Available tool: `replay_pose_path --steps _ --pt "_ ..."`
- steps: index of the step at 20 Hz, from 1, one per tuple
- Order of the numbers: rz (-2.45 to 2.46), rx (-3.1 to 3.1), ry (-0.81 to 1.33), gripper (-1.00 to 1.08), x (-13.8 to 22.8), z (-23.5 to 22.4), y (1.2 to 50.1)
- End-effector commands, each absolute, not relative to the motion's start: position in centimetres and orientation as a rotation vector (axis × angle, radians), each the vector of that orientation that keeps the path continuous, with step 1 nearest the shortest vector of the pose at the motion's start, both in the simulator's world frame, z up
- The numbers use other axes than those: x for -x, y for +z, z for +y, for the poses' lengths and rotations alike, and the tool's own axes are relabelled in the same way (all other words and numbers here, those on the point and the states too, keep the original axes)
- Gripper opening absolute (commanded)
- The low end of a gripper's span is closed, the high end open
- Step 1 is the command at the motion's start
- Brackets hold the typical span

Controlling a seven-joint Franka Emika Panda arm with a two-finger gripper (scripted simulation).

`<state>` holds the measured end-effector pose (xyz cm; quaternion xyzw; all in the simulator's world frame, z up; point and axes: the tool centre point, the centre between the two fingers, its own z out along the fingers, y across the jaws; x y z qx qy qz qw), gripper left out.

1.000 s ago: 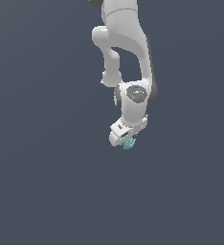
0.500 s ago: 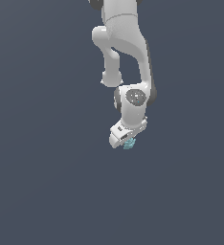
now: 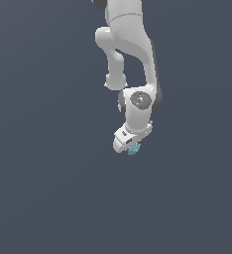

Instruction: Pick up the object and move it to a goal position.

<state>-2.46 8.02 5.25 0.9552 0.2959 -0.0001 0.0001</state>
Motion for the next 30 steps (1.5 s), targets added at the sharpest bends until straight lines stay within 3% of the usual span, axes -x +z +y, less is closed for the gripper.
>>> replay_pose_path --steps 1,13,30 --pt "0.929 -3.001 0.001 -1.00 2.6 8.0 5.7" --pt "0.930 -3.000 0.001 -1.00 4.6 7.7 11.6" --pt "0.932 -3.000 0.001 -1.00 10.0 7.1 28.2"
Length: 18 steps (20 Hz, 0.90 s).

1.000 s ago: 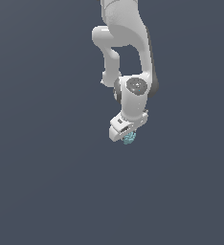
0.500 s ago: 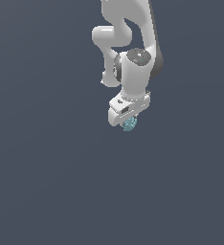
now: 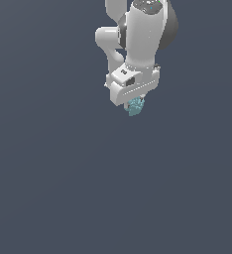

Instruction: Pick up the object and move it to a goal position.

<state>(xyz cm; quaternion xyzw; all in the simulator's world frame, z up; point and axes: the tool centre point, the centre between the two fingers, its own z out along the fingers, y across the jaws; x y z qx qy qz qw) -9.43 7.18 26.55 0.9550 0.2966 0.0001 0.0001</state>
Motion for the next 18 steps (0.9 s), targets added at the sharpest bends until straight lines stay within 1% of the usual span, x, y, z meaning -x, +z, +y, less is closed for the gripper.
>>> replay_pose_path --steps 1,10,18 --pt "0.933 -3.001 0.001 -1.00 10.4 7.1 29.3" --pt "0.933 -3.001 0.001 -1.00 12.9 6.7 37.8" --pt "0.931 -3.001 0.000 -1.00 14.0 6.5 42.4"
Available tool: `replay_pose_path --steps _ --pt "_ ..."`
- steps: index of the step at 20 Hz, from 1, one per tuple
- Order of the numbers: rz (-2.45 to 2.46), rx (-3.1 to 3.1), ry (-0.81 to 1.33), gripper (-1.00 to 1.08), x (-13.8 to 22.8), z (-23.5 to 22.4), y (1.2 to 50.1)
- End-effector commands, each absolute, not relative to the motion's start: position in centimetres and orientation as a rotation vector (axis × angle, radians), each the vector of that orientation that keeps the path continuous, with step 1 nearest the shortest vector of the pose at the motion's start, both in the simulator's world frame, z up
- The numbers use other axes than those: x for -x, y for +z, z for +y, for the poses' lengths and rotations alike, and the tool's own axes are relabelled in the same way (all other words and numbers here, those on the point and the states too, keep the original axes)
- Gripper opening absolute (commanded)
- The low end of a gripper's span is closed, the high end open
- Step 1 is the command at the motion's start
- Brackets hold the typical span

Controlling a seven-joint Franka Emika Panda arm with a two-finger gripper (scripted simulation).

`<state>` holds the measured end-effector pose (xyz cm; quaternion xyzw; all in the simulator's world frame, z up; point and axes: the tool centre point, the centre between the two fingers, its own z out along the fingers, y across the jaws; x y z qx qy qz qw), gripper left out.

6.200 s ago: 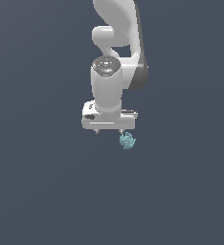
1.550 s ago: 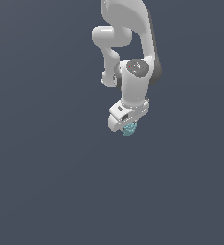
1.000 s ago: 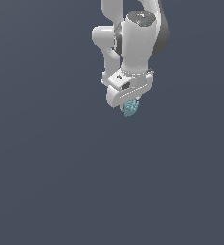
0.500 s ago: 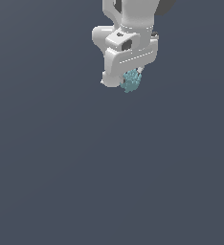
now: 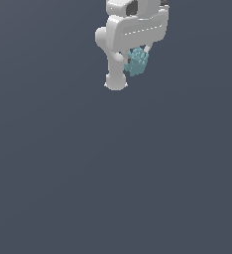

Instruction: Pick up the object and move it to a goal position.

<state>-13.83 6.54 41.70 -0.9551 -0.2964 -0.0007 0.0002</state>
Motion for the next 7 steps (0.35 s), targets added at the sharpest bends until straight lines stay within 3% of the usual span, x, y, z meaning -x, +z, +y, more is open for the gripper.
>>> replay_pose_path --steps 1,7 --pt "-0.931 3.000 0.000 -1.00 14.10 6.49 42.71" --pt "-0.930 3.001 0.000 -1.00 14.30 6.44 43.63"
